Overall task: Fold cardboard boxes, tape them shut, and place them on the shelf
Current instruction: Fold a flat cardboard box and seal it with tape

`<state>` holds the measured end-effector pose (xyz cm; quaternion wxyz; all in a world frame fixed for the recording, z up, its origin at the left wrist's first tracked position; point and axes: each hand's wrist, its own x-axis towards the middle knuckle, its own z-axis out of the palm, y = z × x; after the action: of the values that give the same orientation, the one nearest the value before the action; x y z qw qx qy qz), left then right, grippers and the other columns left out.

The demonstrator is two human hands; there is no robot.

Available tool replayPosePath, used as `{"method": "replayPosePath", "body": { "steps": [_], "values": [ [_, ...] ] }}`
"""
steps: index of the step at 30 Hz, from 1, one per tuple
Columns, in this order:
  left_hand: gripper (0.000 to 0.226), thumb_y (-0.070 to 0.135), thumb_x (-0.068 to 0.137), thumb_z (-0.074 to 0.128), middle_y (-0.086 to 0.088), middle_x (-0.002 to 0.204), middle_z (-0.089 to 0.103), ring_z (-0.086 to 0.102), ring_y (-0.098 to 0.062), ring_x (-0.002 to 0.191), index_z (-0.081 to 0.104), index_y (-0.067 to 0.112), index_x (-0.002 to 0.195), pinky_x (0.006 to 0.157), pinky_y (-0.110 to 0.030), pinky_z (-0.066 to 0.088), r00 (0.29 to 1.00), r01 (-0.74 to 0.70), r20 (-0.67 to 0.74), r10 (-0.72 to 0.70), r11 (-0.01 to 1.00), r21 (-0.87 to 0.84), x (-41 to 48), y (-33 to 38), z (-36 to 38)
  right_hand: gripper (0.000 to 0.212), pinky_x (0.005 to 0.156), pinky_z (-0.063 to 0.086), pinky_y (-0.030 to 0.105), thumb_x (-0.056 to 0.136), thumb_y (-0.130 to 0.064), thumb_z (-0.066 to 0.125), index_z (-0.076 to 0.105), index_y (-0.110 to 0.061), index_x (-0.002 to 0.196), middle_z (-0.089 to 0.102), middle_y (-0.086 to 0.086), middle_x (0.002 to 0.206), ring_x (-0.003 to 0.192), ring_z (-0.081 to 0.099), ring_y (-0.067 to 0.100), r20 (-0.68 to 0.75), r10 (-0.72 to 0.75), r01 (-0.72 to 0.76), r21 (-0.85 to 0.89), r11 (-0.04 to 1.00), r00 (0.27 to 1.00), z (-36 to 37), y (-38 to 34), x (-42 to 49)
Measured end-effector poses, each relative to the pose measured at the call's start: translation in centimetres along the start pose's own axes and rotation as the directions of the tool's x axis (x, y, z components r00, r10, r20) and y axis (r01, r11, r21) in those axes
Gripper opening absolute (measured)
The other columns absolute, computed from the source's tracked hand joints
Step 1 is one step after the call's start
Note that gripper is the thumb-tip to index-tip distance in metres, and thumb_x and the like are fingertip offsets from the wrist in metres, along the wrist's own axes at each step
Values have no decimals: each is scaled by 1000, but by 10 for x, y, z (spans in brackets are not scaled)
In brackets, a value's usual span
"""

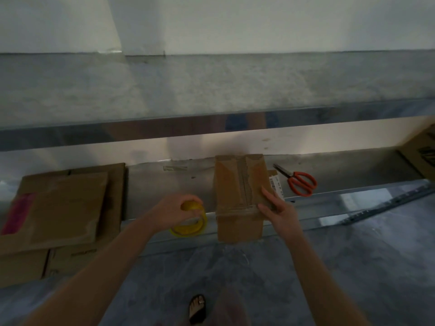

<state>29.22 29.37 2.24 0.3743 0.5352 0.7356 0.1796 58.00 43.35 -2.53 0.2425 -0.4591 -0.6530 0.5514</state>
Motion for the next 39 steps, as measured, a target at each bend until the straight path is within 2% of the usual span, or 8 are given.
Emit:
{"method": "replayPosePath", "body": {
  "steps": [4, 10, 14, 21, 26, 29, 33, 39],
  "values": [
    [65, 72, 61, 42, 11, 106, 53, 57, -13, 98, 63, 36, 110, 88, -34, 48, 999, -31, 20, 28, 980, 199, 7, -1, 5, 47, 106, 47, 39, 85, -22, 71, 58, -41, 126, 40, -33, 132, 133, 44, 9, 12, -5, 5, -2, 1000, 1000, 1, -2, -2],
    [27, 35, 79, 75, 10, 103, 54, 53, -10, 99, 62, 31, 102, 89, -28, 43, 995, -83, -49, 89, 989, 123, 9, 5, 0, 43, 96, 54, 33, 88, -22, 71, 61, -37, 127, 54, -6, 137, 121, 56, 13, -14, 15, -15, -1, 1000, 1000, 1, -4, -2],
    [26, 36, 77, 76, 15, 96, 53, 52, -9, 96, 61, 31, 97, 86, -27, 42, 994, -89, -52, 95, 990, 111, 9, 9, 3, 40, 95, 55, 37, 91, -17, 67, 58, -32, 127, 53, -4, 130, 116, 55, 14, -40, 21, -23, -49, 999, 999, 4, -8, -4],
    [23, 38, 76, 78, 16, 96, 55, 54, -9, 94, 58, 38, 87, 82, -23, 41, 995, -23, -98, 33, 994, 104, 8, 13, 7, 52, 105, 47, 41, 92, -66, 40, 49, -42, 138, 48, -11, 142, 129, 49, 12, -71, -108, 89, -232, 969, 992, -14, 4, -4],
    [21, 50, 68, 77, 13, 96, 58, 55, -3, 91, 61, 46, 80, 78, -17, 38, 987, 53, -155, -46, 998, 43, 4, 17, 12, 57, 120, 25, 48, 99, -51, 24, 37, -27, 149, 29, 0, 159, 149, 20, 21, -108, -221, 83, -701, 708, 969, -63, 34, 22],
    [22, 31, 75, 80, 10, 94, 61, 57, -10, 91, 61, 39, 79, 82, -26, 43, 974, 112, -198, -106, 994, 21, 2, 22, 18, 60, 122, 17, 49, 95, -42, 27, 37, -18, 149, 34, 6, 156, 147, 23, 25, -19, -271, 138, -825, 548, 962, -94, 53, 49],
    [15, 26, 78, 78, 5, 96, 64, 60, -15, 91, 66, 31, 85, 86, -38, 48, 955, 208, -209, -212, 977, -42, 1, 23, 26, 51, 120, 20, 47, 104, -39, 33, 35, -15, 149, 37, 7, 154, 146, 24, 26, -20, -164, 74, -836, 543, 986, -115, 64, 86],
    [15, 18, 79, 77, 6, 93, 67, 61, -9, 89, 68, 25, 88, 74, -21, 41, 943, 200, -252, -216, 976, -88, 1, 32, 42, 45, 103, 41, 45, 100, -36, 47, 41, -19, 141, 47, 5, 140, 127, 45, 26, -76, 43, -87, -847, 525, 996, -121, 64, 124]
  ]
}}
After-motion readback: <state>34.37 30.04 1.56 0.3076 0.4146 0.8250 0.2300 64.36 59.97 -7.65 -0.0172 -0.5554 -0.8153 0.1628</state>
